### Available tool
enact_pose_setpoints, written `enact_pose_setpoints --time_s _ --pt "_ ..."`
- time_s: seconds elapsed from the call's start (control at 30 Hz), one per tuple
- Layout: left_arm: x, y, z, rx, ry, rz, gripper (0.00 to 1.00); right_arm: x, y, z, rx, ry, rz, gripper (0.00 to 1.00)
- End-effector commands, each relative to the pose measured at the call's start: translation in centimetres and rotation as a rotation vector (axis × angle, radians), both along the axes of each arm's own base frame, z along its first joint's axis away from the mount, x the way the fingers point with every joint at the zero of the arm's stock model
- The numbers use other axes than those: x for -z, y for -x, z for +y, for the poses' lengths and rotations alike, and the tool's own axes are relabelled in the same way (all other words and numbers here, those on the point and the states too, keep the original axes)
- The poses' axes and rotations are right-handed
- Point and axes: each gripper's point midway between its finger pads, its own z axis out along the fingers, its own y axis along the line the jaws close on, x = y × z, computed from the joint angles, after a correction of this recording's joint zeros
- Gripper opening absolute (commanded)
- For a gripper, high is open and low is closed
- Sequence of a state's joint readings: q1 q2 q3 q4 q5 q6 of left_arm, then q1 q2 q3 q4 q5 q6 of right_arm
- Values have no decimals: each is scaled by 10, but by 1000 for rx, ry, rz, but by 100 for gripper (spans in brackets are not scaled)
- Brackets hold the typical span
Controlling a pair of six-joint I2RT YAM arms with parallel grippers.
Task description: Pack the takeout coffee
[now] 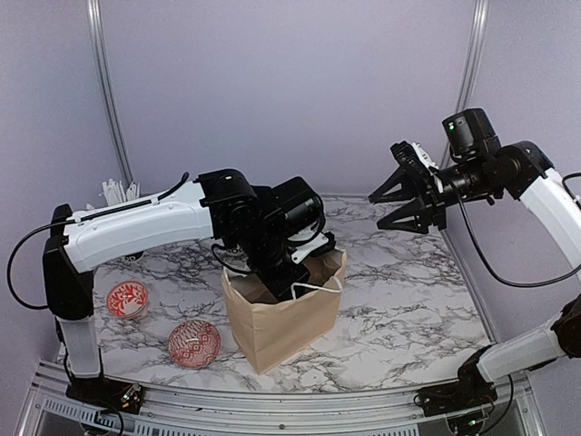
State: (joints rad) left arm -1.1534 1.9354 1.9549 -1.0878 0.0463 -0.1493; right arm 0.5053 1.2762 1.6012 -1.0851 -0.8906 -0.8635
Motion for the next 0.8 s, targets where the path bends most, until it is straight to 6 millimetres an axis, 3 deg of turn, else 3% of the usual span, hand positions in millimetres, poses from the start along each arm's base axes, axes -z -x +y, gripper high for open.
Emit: enact_pose_setpoints --time_s 0.0,0.27,0.53,0.77 --pt "34 2 -4 35 -84 22 27 6 -2 -2 3 -8 33 52" --pt "52 -6 -24 57 -70 -6 28 13 -7 -2 27 -3 44 53" --pt "28 -14 -15 35 -49 -82 30 16 -10 -1 38 4 51 53" --pt "17 -19 -9 14 -45 -124 52 15 -14 3 29 -4 72 53"
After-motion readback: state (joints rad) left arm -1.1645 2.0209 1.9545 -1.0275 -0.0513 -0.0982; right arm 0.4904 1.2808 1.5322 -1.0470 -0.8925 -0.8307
